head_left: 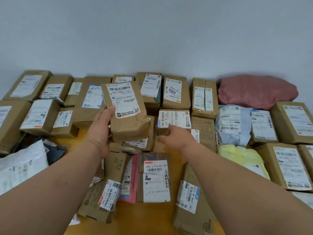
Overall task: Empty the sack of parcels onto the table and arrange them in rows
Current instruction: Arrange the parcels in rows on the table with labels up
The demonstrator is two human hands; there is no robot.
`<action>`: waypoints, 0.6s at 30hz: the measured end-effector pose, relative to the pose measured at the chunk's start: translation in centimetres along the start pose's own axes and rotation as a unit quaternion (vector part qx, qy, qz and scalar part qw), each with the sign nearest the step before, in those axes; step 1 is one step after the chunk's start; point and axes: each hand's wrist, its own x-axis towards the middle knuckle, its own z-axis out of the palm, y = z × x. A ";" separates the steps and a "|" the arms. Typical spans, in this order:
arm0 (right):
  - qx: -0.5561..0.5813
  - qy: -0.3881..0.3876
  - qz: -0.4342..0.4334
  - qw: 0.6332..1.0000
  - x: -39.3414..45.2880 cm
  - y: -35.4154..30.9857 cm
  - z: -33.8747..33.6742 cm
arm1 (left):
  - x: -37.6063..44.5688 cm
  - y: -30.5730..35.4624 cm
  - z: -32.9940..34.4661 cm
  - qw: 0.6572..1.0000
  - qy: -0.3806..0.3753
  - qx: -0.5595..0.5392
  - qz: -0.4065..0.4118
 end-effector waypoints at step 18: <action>-0.086 0.036 0.172 0.981 -4.6 -1.0 3.1 | -2.4 0.3 -6.6 0.999 -0.024 0.032 0.003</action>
